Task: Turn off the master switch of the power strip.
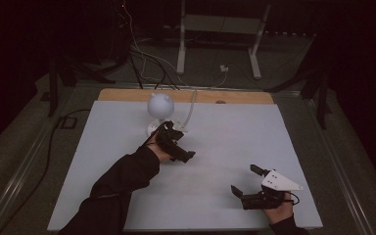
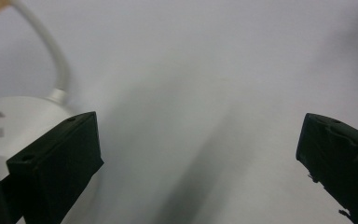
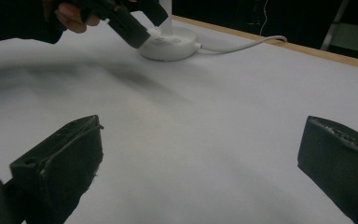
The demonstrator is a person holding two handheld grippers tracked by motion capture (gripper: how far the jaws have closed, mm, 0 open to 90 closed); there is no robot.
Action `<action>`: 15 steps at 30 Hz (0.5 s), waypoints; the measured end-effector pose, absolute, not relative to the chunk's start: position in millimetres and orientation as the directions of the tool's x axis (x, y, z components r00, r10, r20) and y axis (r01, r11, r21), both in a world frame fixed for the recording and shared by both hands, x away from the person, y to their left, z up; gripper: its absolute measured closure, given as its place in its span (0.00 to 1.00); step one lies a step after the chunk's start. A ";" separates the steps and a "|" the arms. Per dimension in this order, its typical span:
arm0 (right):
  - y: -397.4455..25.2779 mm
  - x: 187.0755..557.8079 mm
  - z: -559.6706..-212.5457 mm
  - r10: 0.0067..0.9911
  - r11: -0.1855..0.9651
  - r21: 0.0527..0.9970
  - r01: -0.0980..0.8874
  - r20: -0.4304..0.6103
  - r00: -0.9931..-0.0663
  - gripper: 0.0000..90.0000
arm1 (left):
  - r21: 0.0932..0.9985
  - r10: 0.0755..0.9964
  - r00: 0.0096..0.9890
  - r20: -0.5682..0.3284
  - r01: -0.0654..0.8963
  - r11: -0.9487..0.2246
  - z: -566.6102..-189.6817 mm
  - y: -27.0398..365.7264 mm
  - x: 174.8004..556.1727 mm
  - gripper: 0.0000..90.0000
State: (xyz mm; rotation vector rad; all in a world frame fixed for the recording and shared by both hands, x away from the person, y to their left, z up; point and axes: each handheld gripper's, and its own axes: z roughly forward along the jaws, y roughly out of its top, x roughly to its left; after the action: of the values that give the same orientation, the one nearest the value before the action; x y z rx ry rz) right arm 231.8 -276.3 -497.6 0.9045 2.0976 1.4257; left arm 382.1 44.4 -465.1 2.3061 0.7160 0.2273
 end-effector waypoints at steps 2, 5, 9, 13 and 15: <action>-276.4 231.6 -497.5 0.727 0.252 0.930 0.267 0.000 -0.686 0.00 | 0.682 0.547 0.836 -0.043 0.424 -0.596 -462.2 47.3 380.4 0.00; -276.5 231.4 -497.3 0.728 0.250 0.930 0.268 0.001 -0.686 0.00 | 0.689 0.538 0.841 -0.054 0.421 -0.590 -458.4 53.2 377.8 0.00; -276.3 231.8 -497.5 0.727 0.254 0.930 0.267 -0.002 -0.686 0.00 | 0.681 0.535 0.844 -0.046 0.418 -0.601 -454.1 62.0 373.8 0.00; -276.0 231.6 -497.4 0.728 0.254 0.929 0.268 -0.002 -0.685 0.00 | 0.665 0.530 0.847 -0.048 0.423 -0.616 -452.1 71.4 369.2 0.00; -275.9 231.7 -497.5 0.729 0.255 0.929 0.269 -0.001 -0.685 0.00 | 0.654 0.528 0.848 -0.050 0.427 -0.624 -451.8 76.0 366.9 0.00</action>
State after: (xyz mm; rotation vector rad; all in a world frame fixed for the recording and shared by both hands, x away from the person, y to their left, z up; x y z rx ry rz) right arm 231.7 -275.9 -497.5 0.9067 2.0982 1.4208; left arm 366.9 76.0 -451.8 2.3347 0.6912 0.1918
